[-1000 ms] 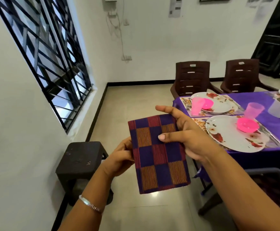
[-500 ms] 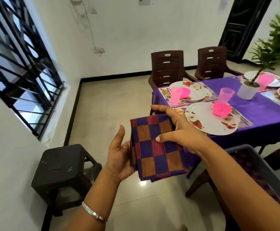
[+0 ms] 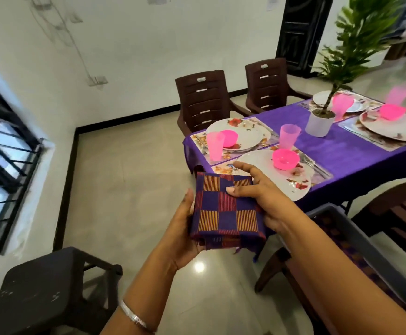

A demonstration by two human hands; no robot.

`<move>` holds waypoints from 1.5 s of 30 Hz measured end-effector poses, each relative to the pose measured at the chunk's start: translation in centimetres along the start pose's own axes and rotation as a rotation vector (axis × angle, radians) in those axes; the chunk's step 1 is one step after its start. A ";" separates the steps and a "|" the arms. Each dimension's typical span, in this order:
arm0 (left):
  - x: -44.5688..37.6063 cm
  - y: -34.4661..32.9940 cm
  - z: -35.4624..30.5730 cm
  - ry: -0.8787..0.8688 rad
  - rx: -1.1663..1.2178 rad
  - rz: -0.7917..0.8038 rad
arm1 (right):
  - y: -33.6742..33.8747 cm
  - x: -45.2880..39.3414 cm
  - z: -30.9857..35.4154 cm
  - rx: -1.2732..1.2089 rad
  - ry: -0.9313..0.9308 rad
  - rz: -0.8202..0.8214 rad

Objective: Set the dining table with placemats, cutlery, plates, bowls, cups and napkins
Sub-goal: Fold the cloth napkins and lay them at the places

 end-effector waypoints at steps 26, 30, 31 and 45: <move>-24.9 -16.5 3.5 0.250 -0.392 0.268 | 26.5 -3.1 4.7 0.425 0.225 -0.381; -29.7 -18.2 2.7 0.203 -0.437 0.282 | 29.6 -3.3 5.5 0.410 0.284 -0.780; -31.1 -18.7 2.3 0.190 -0.450 0.299 | 29.8 -3.7 5.4 0.365 0.298 -0.767; -49.4 -25.7 3.9 -0.289 -1.014 0.455 | 38.8 -12.6 0.8 0.127 0.163 -0.972</move>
Point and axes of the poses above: each hand's wrist, its own x-axis away from the middle knuckle, its own y-axis out of the back of the hand, z = x × y, the point moved 5 cm from there along -x, towards the middle knuckle, and after that the axes turned 3 degrees about x, right-handed, at the moved point
